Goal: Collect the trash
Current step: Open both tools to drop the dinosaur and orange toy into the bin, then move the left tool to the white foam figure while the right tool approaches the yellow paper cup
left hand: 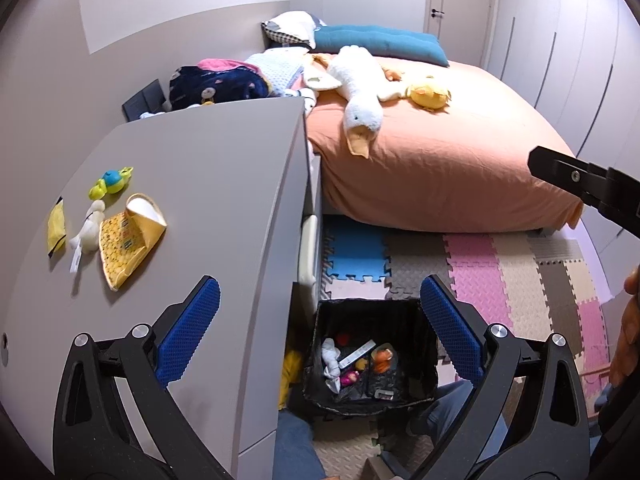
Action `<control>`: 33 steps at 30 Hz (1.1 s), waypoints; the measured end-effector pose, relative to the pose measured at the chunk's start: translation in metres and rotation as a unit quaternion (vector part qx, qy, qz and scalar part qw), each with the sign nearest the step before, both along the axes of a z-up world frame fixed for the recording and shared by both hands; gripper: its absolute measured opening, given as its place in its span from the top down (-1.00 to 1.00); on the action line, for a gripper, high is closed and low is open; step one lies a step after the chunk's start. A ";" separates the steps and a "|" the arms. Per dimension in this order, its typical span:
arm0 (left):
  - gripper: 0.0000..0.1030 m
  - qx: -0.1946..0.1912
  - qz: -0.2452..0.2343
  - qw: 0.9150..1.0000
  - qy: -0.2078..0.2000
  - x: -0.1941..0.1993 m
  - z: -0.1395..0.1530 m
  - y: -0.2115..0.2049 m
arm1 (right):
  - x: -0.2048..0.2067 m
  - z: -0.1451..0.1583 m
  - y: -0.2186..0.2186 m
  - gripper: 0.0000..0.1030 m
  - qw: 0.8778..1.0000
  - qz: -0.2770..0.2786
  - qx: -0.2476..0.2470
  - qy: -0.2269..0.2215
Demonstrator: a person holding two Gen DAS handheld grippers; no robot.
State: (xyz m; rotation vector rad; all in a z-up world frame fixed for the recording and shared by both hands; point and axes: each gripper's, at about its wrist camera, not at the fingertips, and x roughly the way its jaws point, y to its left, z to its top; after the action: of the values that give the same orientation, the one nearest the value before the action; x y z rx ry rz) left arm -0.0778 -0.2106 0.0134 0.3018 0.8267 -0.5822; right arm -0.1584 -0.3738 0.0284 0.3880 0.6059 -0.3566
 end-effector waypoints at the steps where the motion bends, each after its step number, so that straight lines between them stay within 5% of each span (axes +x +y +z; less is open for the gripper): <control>1: -0.88 -0.001 0.006 1.000 0.001 0.002 0.000 0.003 | 0.001 0.000 0.001 -0.45 1.000 0.003 0.000 0.000; 33: -0.88 -0.013 0.119 0.993 0.004 0.065 0.004 0.113 | 0.085 0.000 0.100 -0.45 0.994 0.112 -0.013 0.007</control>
State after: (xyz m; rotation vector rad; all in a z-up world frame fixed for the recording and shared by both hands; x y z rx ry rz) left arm -0.0130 -0.0979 0.0173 0.1746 0.8479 -0.3714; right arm -0.0733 -0.2741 0.0287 0.2899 0.6512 -0.1515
